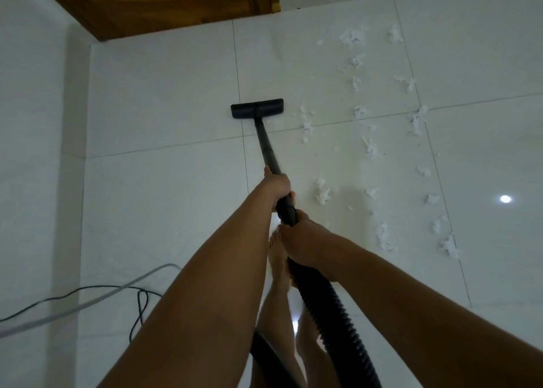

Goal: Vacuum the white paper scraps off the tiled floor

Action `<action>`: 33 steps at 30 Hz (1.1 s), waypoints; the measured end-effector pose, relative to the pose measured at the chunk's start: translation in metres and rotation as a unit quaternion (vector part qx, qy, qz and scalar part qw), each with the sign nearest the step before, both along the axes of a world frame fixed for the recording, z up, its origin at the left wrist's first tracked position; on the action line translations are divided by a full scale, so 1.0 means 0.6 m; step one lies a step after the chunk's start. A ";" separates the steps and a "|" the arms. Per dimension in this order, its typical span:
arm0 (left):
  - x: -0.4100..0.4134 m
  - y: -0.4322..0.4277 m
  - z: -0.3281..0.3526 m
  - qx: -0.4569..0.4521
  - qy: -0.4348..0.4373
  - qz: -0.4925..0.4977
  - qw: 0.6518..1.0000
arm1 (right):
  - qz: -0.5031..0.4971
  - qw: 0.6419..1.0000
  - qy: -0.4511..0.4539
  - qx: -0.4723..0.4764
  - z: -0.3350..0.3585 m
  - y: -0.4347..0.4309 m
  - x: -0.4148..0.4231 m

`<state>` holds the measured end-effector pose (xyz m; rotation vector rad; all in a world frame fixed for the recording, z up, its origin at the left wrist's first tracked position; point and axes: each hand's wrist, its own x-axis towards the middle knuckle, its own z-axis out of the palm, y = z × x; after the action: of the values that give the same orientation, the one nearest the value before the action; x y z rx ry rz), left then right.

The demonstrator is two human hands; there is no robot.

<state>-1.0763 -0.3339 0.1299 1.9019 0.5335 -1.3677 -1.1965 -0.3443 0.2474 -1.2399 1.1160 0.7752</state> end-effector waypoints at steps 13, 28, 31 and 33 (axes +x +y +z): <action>-0.104 0.123 -0.038 -0.024 -0.009 0.015 1.000 | -0.055 0.995 0.013 0.086 -0.035 0.117 -0.114; -0.253 0.277 -0.123 -0.072 -0.028 0.082 0.994 | -0.158 0.979 -0.080 0.095 -0.161 0.288 -0.289; -0.272 0.295 -0.132 -0.061 -0.047 0.024 0.997 | -0.086 0.992 -0.090 0.025 -0.163 0.306 -0.312; -0.283 0.306 -0.141 -0.055 -0.055 0.011 0.997 | -0.054 0.993 -0.104 -0.019 -0.159 0.316 -0.323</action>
<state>-1.2460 -0.1503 0.0455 1.8644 0.4147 -1.2444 -1.3900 -0.1548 0.1519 -1.2510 1.0207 0.5324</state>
